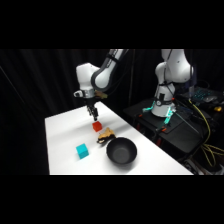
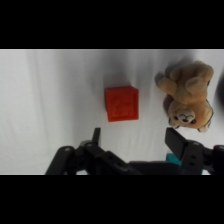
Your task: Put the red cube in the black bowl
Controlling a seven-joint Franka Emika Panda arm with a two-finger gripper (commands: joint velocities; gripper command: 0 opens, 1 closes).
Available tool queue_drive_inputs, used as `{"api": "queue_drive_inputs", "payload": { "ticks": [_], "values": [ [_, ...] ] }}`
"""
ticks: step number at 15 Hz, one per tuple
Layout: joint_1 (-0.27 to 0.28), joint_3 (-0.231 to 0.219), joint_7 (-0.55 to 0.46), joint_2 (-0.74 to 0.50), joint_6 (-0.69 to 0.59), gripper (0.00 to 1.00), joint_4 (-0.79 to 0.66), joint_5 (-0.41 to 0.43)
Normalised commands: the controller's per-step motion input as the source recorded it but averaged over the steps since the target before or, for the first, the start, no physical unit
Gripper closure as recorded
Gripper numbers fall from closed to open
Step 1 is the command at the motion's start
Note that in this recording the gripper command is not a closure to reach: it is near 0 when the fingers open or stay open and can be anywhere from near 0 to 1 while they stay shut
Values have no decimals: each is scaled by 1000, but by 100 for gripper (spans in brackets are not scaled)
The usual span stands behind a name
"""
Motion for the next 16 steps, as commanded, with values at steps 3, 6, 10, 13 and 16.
{"api": "queue_drive_inputs", "payload": {
  "ticks": [3,6,10,13,16],
  "values": [
    [-146,130,-89,117,241,0,-45,104],
    [-137,139,-67,110,194,0,-20,104],
    [-142,128,-64,114,165,0,13,109],
    [-149,125,-70,98,148,24,42,123],
    [-147,127,-70,65,126,100,76,134]
  ]
}}
